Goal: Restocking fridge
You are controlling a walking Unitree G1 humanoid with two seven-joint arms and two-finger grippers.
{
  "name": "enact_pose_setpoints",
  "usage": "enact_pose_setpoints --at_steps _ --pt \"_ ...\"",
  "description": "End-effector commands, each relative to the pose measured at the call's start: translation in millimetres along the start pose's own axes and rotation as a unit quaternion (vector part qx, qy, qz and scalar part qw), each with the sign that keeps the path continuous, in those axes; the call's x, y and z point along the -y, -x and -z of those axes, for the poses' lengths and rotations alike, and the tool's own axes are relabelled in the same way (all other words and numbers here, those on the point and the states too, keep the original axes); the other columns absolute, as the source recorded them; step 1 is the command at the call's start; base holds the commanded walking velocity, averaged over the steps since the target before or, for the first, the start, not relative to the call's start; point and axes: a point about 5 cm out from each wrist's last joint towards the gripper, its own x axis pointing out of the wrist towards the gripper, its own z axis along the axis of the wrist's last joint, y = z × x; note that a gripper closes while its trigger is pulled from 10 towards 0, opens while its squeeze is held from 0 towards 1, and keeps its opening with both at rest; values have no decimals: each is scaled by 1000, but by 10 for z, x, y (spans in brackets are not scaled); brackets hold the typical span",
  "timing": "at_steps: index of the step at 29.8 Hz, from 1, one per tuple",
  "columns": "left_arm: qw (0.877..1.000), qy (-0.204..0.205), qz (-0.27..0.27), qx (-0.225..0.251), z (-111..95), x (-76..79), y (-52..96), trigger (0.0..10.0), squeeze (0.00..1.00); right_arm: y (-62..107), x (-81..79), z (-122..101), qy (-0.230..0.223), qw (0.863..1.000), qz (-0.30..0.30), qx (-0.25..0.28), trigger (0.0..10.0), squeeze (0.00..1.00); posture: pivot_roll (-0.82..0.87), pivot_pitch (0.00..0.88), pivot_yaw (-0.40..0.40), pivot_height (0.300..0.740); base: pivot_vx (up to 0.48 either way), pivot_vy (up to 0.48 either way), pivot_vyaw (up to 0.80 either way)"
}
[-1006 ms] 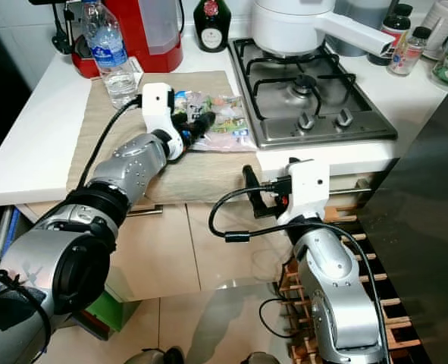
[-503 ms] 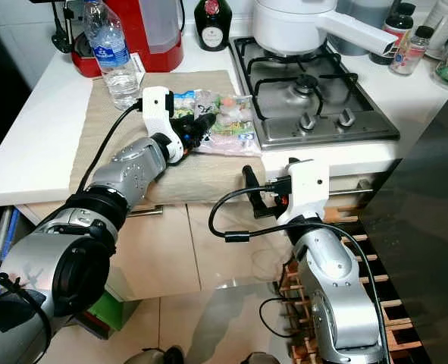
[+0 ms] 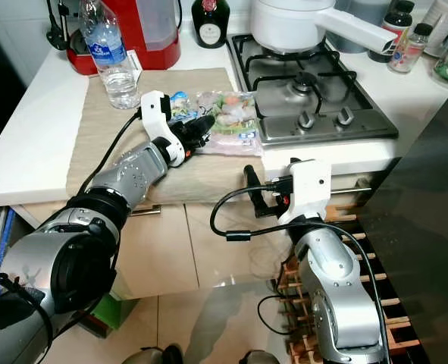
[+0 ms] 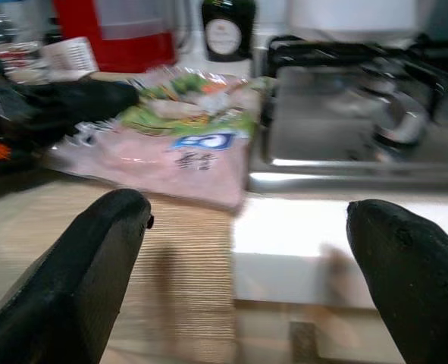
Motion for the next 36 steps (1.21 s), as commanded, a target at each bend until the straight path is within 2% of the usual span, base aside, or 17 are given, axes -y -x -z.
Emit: enact_pose_setpoints --at_steps 1,5,10,18,21,22,23,27,36 --pt "999 -9 33 32 -216 108 -40 0 0 -26 23 -10 -15 1000 4 -2 10000 878 -282 80 55 740 0 0 0" --pt "995 -15 72 67 -399 215 -54 0 0 -63 53 -42 -16 1000 7 2 10000 878 -277 77 51 740 0 0 0" --pt "989 -49 103 93 -540 269 -28 0 0 -88 90 -42 -24 1000 18 4 10000 878 -273 74 49 740 0 0 0" --pt "986 -102 100 88 -543 213 24 0 0 -100 124 -38 -30 999 26 1 10000 878 -266 73 46 740 0 0 0" --pt "984 -155 58 63 -499 138 30 118 0 -106 119 -35 -30 999 27 2 10000 878 -266 73 46 740 0 0 0" --pt "979 -191 23 62 -511 86 41 4588 20 -106 122 -43 -29 999 30 4 10000 878 -266 73 46 740 0 0 0" --pt "977 -202 11 61 -514 64 45 10000 1000 -105 130 -50 -26 999 33 7 10000 878 -264 73 45 740 0 0 0" --pt "976 -210 11 52 -483 35 53 10000 1000 -102 145 -70 -13 999 42 14 10000 878 -265 74 47 740 0 0 0" --pt "985 -173 -2 25 -373 9 18 10000 1000 -83 122 -58 -16 999 40 13 10000 878 -279 69 55 740 0 0 0"
